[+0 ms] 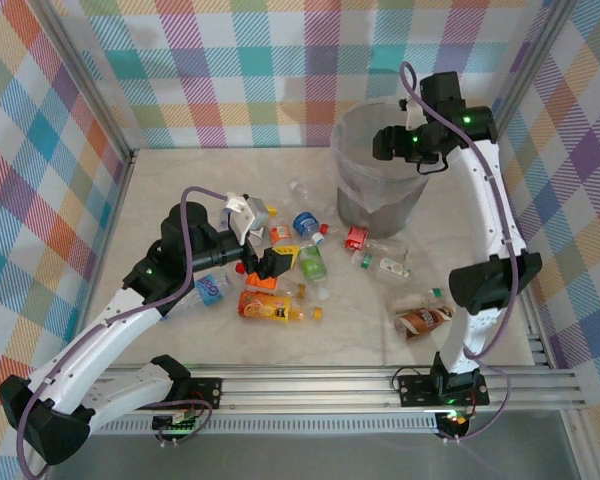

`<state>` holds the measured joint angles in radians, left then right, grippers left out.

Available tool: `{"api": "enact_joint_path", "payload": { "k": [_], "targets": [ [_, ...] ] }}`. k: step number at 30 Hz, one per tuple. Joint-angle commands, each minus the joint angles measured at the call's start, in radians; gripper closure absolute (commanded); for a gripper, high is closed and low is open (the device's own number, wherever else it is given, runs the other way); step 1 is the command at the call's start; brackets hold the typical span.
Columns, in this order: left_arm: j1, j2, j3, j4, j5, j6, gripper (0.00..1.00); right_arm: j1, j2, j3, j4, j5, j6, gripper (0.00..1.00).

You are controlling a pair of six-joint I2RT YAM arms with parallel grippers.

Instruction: Put the plastic bottles in the bin

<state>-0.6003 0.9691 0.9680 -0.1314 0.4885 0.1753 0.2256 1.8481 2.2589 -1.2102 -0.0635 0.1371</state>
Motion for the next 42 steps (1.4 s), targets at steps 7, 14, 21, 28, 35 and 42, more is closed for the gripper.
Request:
{"api": "enact_joint_path", "payload": {
  "k": [7,14,21,28,35,42],
  "targets": [
    [-0.004,-0.016,0.072,-0.108,-0.031,0.11,0.0,0.173,-0.239,-0.268,0.125,0.06,-0.027,0.26],
    [-0.004,-0.001,0.108,-0.22,-0.015,0.19,0.0,0.303,-0.387,-0.476,0.194,0.055,0.041,0.26],
    [-0.004,0.036,0.145,-0.314,-0.035,0.258,0.0,0.392,-0.477,-0.714,0.312,0.05,0.122,0.28],
    [-0.004,0.046,0.144,-0.321,-0.099,0.262,0.0,0.469,-0.5,-0.942,0.504,0.061,0.211,0.26],
    [-0.004,0.062,0.154,-0.339,-0.107,0.266,0.0,0.508,-0.424,-1.078,0.652,0.076,0.266,0.26],
    [-0.004,0.077,0.161,-0.35,-0.103,0.266,0.0,0.526,-0.292,-1.123,0.752,0.07,0.274,0.25]
  ]
}}
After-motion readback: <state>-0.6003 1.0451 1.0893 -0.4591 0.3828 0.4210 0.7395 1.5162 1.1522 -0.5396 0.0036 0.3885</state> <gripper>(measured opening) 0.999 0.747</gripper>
